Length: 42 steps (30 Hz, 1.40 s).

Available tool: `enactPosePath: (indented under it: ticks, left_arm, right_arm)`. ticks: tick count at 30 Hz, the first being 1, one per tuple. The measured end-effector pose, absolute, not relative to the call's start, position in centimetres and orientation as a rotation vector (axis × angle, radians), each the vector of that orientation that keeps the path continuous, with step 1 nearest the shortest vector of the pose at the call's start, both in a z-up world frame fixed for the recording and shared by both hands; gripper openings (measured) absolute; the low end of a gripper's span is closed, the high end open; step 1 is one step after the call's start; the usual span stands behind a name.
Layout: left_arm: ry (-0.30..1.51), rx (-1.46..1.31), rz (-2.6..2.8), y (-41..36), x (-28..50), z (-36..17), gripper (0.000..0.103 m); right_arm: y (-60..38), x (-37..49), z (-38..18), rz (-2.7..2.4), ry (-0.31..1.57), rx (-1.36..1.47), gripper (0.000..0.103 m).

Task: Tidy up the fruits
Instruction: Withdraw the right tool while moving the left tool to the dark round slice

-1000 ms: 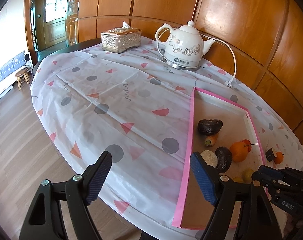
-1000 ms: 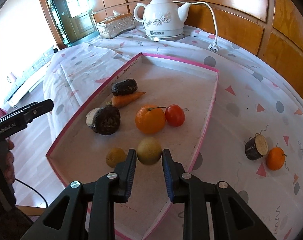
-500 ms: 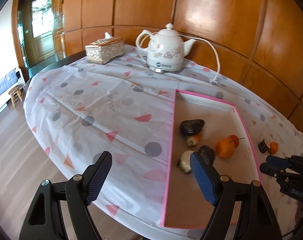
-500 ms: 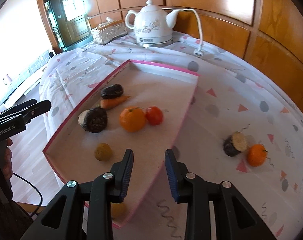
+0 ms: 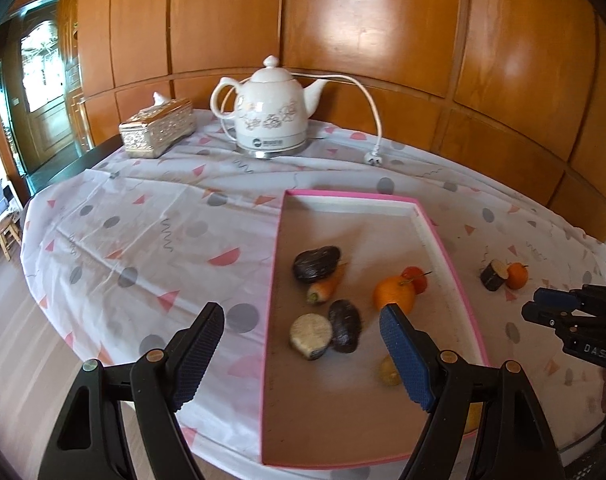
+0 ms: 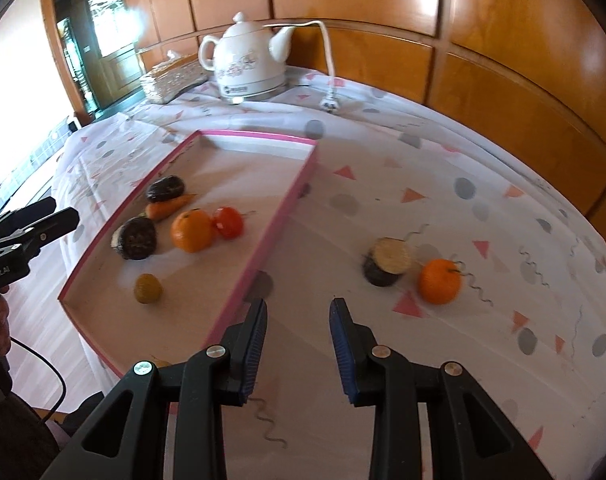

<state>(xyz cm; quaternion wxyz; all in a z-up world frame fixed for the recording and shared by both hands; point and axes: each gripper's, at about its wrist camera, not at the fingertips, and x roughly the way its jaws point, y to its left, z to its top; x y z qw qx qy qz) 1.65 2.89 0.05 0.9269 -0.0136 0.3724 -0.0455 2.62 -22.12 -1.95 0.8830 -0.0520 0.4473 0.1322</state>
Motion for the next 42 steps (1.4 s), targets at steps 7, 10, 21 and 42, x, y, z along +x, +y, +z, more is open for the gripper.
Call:
enactPosePath:
  ticks: [7,10,21,42]
  left_arm:
    - [0.747,0.015,-0.163,-0.2,2.3,0.9,0.08]
    - [0.749,0.034,-0.191,-1.5,2.6,1.0,0.08]
    - [0.767,0.101,-0.275,-5.9,3.4,0.6,0.081]
    - [0.771,0.2,-0.378,-12.2,3.1,0.4,0.08]
  right_arm:
    - [-25.1,2.5,-1.8,0.195,0.936,-0.091,0.033]
    - [-26.2,2.5,-1.8,0.171,0.941,-0.089,0.033]
    - [-31.1,1.7,-1.8,0.068,0.957,-0.098,0.033]
    - [-42.6,-0.5,-1.2,-0.198,0.969,-0.009,0.033]
